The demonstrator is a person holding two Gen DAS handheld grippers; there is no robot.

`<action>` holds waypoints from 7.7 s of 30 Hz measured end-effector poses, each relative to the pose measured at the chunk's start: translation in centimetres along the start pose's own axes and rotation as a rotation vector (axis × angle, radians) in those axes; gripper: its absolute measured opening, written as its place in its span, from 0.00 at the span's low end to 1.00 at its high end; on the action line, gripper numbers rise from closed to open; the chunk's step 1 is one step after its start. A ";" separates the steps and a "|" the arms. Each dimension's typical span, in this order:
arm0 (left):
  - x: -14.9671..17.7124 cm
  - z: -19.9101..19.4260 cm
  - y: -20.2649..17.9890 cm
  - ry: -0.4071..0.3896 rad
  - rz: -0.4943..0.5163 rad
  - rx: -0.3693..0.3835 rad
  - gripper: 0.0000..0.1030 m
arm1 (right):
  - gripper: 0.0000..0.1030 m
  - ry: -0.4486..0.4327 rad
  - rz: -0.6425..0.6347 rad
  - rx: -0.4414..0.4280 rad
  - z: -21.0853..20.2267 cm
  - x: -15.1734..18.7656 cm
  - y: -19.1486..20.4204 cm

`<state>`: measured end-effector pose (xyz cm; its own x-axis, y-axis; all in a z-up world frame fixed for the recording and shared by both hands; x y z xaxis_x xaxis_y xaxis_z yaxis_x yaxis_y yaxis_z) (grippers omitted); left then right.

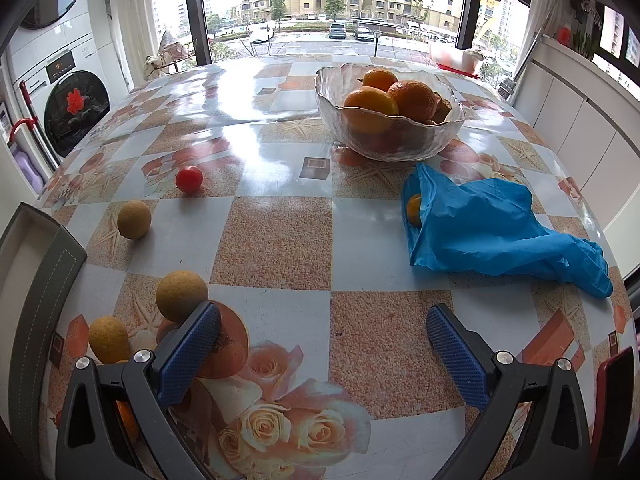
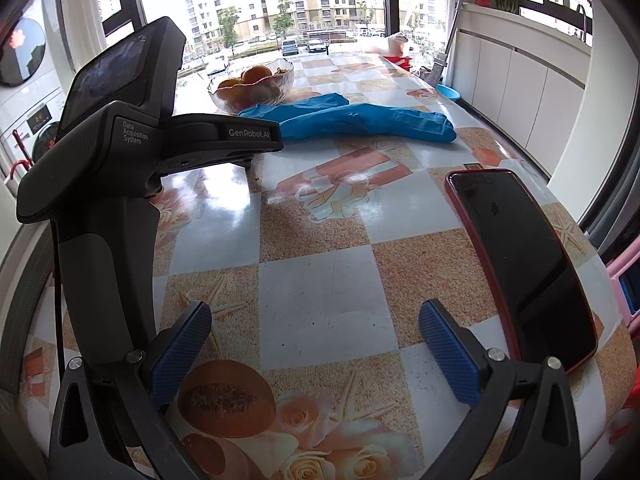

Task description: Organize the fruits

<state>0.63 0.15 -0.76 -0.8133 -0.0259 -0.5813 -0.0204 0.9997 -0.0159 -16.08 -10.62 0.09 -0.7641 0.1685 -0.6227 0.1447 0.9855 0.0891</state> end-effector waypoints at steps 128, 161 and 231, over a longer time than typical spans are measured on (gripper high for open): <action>9.4 -13.4 32.7 -0.142 -0.133 -0.047 0.23 | 0.22 0.174 -0.381 -0.500 -3.3 0.2 25.4; 10.4 -13.2 34.5 -0.142 -0.184 -0.111 0.84 | 1.00 0.043 -0.390 -0.484 -3.7 -1.3 27.0; 10.1 -7.2 10.7 -0.023 0.108 0.079 0.99 | 1.00 0.035 -0.131 0.018 1.2 0.2 1.6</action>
<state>-11.96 10.55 -0.98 -0.7945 0.0809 -0.6018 0.1133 0.9934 -0.0161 -15.25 -9.07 -0.82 -0.7988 0.0398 -0.6003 0.0535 0.9986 -0.0049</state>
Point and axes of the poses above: each gripper's, at about its wrist camera, not at the fingertips, and z roughly the way its jaws point, y to its left, x to its underside, the point moved 1 cm from there along z, roughly the way its jaws point
